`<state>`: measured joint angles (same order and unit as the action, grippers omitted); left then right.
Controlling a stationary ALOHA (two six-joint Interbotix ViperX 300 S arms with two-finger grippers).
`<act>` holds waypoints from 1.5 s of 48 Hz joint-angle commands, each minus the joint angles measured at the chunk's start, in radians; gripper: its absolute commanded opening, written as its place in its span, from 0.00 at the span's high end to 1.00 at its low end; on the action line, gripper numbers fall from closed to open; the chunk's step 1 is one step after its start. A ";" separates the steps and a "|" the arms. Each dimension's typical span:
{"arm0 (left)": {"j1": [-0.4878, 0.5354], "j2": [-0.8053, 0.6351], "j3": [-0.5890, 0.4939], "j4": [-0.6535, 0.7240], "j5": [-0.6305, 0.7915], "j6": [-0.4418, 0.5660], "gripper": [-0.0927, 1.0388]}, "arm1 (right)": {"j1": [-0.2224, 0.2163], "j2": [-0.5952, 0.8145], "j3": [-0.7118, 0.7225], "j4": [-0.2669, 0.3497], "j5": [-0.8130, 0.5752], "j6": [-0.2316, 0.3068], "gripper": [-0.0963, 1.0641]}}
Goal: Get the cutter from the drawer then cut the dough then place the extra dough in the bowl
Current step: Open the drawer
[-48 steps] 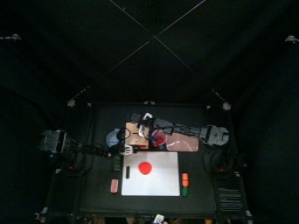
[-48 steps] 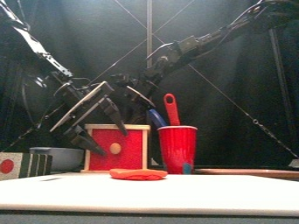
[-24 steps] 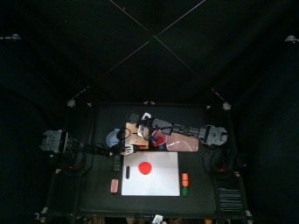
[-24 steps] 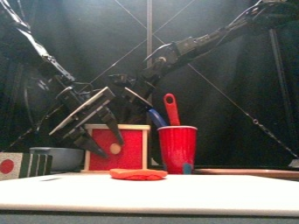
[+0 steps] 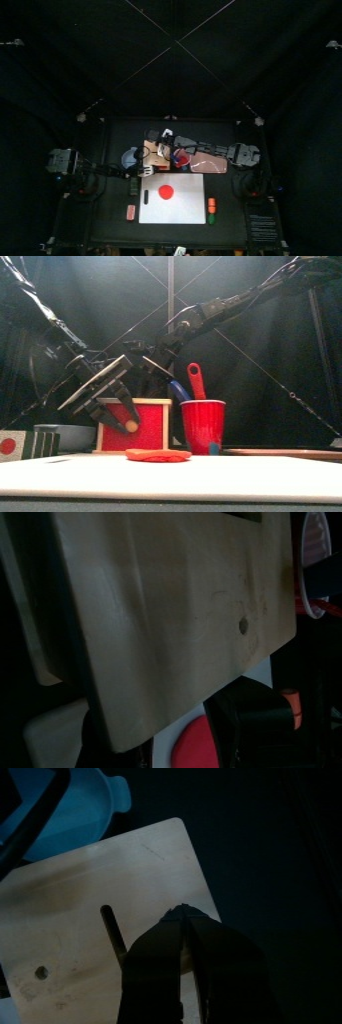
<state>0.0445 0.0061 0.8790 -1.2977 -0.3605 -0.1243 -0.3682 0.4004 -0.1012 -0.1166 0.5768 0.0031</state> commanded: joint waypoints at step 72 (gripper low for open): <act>-0.255 -0.005 -0.023 -0.218 0.032 0.000 0.32 | 0.002 -0.012 -0.005 0.000 0.011 0.003 0.89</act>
<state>-0.1841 0.0061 0.8698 -1.5140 -0.3375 -0.1258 -0.3666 0.4004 -0.1028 -0.1181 0.5798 0.0046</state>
